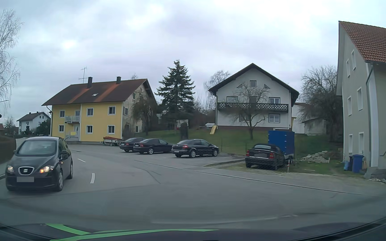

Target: Follow the waypoints while adhering to traffic rules and regulations

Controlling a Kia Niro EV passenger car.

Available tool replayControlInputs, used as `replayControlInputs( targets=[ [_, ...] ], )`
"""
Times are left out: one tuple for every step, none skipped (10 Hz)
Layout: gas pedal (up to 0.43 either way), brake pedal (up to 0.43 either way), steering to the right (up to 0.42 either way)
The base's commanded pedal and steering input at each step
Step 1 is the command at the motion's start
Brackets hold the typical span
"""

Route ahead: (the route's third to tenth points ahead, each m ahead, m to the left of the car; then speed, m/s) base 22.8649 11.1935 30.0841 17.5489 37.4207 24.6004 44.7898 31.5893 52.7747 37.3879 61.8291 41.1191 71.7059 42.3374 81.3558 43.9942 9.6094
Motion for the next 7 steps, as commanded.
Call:
replayControlInputs(
  targets=[
    [0.039,0.000,-0.124],
    [0.039,0.000,-0.128],
    [0.039,0.000,-0.131],
    [0.047,0.000,-0.133],
    [0.047,0.000,-0.135],
    [0.079,0.000,-0.136],
    [0.087,0.000,-0.136]
  ],
)
